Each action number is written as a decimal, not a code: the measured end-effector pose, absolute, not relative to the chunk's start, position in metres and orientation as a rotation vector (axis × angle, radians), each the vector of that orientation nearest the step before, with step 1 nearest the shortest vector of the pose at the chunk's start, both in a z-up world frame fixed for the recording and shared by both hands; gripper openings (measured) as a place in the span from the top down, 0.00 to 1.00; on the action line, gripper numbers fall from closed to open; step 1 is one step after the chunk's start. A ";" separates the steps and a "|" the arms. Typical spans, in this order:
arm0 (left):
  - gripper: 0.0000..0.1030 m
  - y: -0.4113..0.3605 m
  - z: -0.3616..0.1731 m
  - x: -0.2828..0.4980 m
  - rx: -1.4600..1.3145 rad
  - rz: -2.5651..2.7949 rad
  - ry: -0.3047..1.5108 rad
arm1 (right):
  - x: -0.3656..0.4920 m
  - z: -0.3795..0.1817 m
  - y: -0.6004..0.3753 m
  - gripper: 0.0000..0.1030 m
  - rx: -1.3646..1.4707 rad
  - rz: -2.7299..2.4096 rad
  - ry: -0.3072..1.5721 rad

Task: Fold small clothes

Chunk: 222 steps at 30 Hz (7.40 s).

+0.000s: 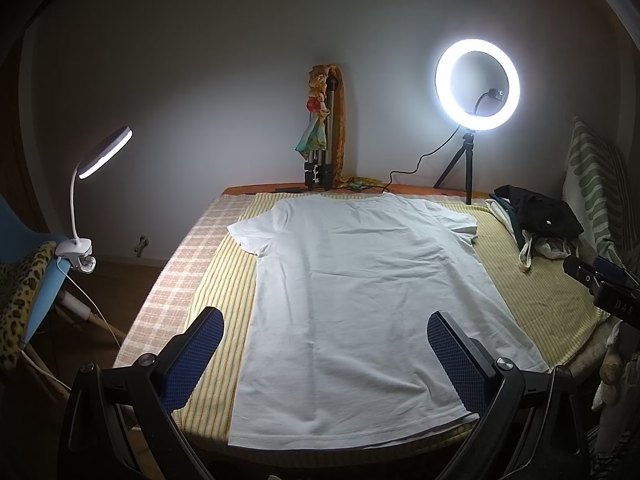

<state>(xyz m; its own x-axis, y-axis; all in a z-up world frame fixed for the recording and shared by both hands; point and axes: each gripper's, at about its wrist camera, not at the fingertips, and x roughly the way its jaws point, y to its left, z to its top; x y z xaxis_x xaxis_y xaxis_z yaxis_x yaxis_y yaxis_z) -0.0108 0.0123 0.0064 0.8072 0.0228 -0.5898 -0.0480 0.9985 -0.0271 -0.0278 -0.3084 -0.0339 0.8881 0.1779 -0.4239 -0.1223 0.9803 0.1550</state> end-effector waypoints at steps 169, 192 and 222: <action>0.75 0.007 -0.095 0.011 -0.247 -0.242 0.850 | 0.356 -0.062 -0.141 0.39 0.231 0.418 0.853; 0.71 -0.016 -0.069 -0.014 -0.176 -0.257 0.827 | 0.184 0.011 -0.363 0.39 0.292 0.337 0.654; 0.55 -0.236 -0.115 0.029 0.154 -0.586 0.862 | 0.231 -0.065 -0.418 0.39 0.351 0.381 0.784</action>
